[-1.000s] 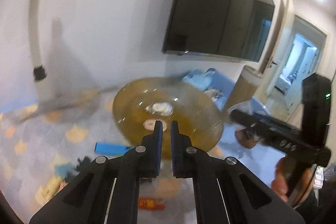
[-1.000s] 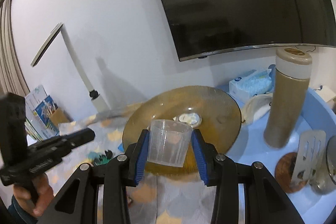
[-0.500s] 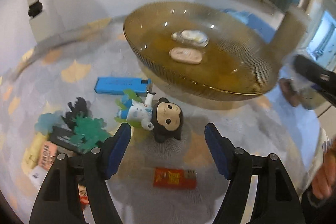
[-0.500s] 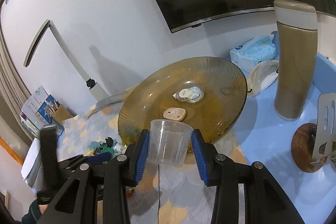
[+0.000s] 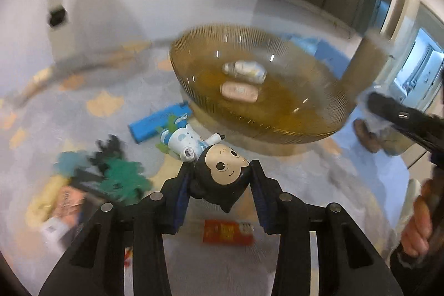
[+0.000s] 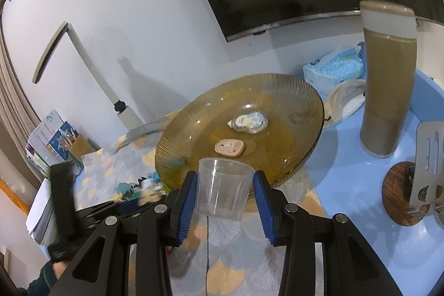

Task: Organize rigid objects
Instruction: 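Release the figure and cup into the amber bowl, withdraw both tools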

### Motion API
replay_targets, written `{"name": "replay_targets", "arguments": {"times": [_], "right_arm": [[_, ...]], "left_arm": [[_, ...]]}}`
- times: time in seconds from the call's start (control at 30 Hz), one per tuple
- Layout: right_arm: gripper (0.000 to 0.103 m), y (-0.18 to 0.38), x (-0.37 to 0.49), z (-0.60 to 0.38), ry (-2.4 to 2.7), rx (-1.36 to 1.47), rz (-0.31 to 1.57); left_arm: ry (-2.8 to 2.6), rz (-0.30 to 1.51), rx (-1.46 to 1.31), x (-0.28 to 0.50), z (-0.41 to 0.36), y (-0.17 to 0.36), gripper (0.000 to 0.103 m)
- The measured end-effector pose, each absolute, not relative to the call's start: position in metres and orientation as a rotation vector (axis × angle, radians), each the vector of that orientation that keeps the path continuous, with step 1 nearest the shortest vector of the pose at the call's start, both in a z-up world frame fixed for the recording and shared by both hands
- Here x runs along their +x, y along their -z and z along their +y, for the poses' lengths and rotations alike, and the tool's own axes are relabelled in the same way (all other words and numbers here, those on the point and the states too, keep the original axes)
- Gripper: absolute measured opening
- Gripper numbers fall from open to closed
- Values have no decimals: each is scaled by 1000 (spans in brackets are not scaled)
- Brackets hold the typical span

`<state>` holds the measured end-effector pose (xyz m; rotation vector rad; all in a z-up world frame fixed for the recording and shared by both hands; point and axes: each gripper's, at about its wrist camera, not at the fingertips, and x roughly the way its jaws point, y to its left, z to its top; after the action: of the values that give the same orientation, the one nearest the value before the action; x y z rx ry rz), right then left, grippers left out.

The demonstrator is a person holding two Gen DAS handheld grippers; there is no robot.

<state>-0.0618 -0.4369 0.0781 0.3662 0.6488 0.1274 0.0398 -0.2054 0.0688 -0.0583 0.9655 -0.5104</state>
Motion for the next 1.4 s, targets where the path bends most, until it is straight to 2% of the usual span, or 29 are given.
{"name": "replay_targets", "arguments": {"times": [0.17, 0.3, 0.47, 0.67, 0.7, 0.73, 0.77, 0.8, 0.83, 0.93, 1.13, 1.27, 1.4], "right_arm": [[40, -95, -60, -438, -125, 358, 603], [40, -110, -54, -436, -115, 341, 561], [40, -94, -28, -433, -68, 316, 671], [40, -76, -14, -440, -46, 337, 763], [40, -76, -13, -441, -42, 339, 771], [44, -75, -12, -441, -31, 340, 783], [50, -75, -12, -442, -19, 343, 794], [62, -76, -14, -445, 1, 351, 799], [64, -79, -19, -446, 17, 359, 785], [65, -93, -42, -455, 47, 395, 702], [66, -119, -76, -439, -50, 438, 626], [68, -118, -93, -391, -155, 363, 622], [78, -85, -105, -327, -251, 244, 665]], "left_arm": [[540, 821, -123, 37, -193, -127, 37], [611, 739, -79, 52, -221, -160, 37], [654, 868, -11, 80, -270, -118, 37], [668, 972, -24, 91, -280, -88, 38], [675, 989, -10, 92, -282, -86, 39], [670, 991, 6, 91, -281, -87, 51], [652, 975, 19, 88, -277, -91, 61], [640, 958, 16, 85, -270, -95, 66], [629, 932, 1, 80, -260, -102, 68], [593, 865, -56, 60, -216, -127, 69], [436, 740, -220, 15, -117, -162, 92], [302, 768, -276, -11, -65, -142, 92], [160, 872, -294, -23, -22, -91, 92]]}}
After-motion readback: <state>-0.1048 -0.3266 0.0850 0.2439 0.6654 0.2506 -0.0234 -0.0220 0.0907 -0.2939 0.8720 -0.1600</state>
